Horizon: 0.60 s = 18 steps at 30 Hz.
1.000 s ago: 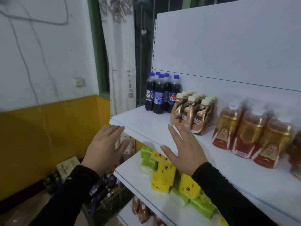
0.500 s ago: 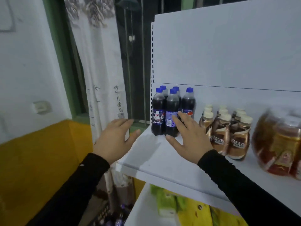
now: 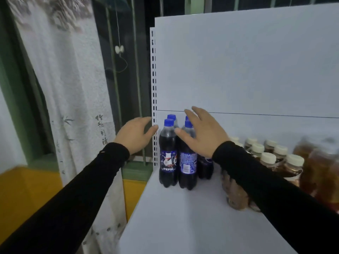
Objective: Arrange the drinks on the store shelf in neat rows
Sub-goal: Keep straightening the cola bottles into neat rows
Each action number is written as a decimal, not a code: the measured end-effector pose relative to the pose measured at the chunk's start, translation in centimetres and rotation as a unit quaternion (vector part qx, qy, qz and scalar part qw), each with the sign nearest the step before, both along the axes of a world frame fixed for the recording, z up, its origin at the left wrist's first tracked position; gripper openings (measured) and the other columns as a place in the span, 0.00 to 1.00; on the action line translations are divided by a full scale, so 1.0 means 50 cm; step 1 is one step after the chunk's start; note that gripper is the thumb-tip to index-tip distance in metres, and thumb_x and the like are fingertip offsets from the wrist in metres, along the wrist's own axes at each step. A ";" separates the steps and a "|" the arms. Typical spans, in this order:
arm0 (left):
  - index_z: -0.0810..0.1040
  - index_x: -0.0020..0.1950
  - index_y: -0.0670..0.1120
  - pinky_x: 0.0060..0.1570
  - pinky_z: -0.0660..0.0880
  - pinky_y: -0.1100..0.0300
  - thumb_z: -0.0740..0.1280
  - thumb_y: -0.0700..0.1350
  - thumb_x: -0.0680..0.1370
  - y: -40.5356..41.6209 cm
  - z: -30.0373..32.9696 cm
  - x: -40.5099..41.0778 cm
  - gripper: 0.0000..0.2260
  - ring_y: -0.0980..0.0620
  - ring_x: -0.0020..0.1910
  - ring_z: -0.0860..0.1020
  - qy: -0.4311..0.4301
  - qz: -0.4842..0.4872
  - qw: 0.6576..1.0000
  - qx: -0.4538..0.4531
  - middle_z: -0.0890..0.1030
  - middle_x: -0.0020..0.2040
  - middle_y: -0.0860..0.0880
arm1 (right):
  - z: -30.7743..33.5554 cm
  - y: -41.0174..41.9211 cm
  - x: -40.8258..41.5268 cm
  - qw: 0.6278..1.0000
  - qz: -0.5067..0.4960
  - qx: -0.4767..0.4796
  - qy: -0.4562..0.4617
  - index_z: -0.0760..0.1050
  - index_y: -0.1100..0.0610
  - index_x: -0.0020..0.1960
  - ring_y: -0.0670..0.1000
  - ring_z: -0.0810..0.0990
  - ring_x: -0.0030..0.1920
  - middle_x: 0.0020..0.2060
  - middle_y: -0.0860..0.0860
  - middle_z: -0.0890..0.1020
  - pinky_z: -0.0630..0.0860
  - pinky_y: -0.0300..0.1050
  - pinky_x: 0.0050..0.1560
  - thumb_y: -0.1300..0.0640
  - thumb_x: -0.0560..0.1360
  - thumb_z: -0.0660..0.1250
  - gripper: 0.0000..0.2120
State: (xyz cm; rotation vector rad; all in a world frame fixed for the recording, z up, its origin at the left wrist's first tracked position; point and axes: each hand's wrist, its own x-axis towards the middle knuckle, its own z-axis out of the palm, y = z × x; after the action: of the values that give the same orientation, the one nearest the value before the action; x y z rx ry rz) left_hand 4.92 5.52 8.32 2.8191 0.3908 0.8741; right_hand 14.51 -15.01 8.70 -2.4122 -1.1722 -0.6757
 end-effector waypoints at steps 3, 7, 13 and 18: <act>0.68 0.76 0.45 0.67 0.69 0.54 0.59 0.58 0.83 0.032 0.018 0.058 0.25 0.46 0.69 0.73 0.004 -0.021 1.000 -0.018 0.75 0.71 0.44 | 0.025 0.037 0.023 1.000 -0.014 -0.010 0.011 0.54 0.51 0.79 0.53 0.53 0.78 0.79 0.53 0.56 0.53 0.49 0.77 0.30 0.77 0.52 0.38; 0.70 0.75 0.46 0.60 0.72 0.58 0.62 0.57 0.82 0.054 0.027 0.130 0.25 0.49 0.63 0.77 -0.004 -0.073 0.992 -0.100 0.78 0.67 0.46 | 0.039 0.068 0.034 0.997 -0.044 -0.053 0.026 0.54 0.50 0.79 0.53 0.53 0.78 0.78 0.54 0.57 0.53 0.50 0.76 0.28 0.76 0.51 0.39; 0.81 0.59 0.48 0.39 0.70 0.69 0.66 0.45 0.79 0.069 0.018 0.205 0.09 0.59 0.44 0.78 0.024 -0.158 0.965 -0.209 0.84 0.51 0.50 | 0.046 0.095 0.042 0.986 -0.053 -0.123 0.102 0.54 0.46 0.79 0.55 0.62 0.75 0.75 0.56 0.63 0.60 0.50 0.72 0.28 0.76 0.49 0.37; 0.81 0.49 0.42 0.41 0.74 0.61 0.66 0.38 0.77 0.077 0.002 0.228 0.05 0.50 0.41 0.78 0.028 -0.195 0.944 -0.267 0.84 0.44 0.43 | 0.033 0.103 0.045 0.982 -0.076 -0.125 0.120 0.54 0.40 0.79 0.54 0.66 0.72 0.74 0.56 0.64 0.65 0.51 0.71 0.28 0.76 0.49 0.35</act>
State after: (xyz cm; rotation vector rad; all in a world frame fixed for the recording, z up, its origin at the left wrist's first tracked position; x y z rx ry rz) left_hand 16.32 9.38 8.41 2.3013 0.0515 0.5063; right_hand 16.74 -9.86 10.36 -2.7223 -1.0332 -0.2794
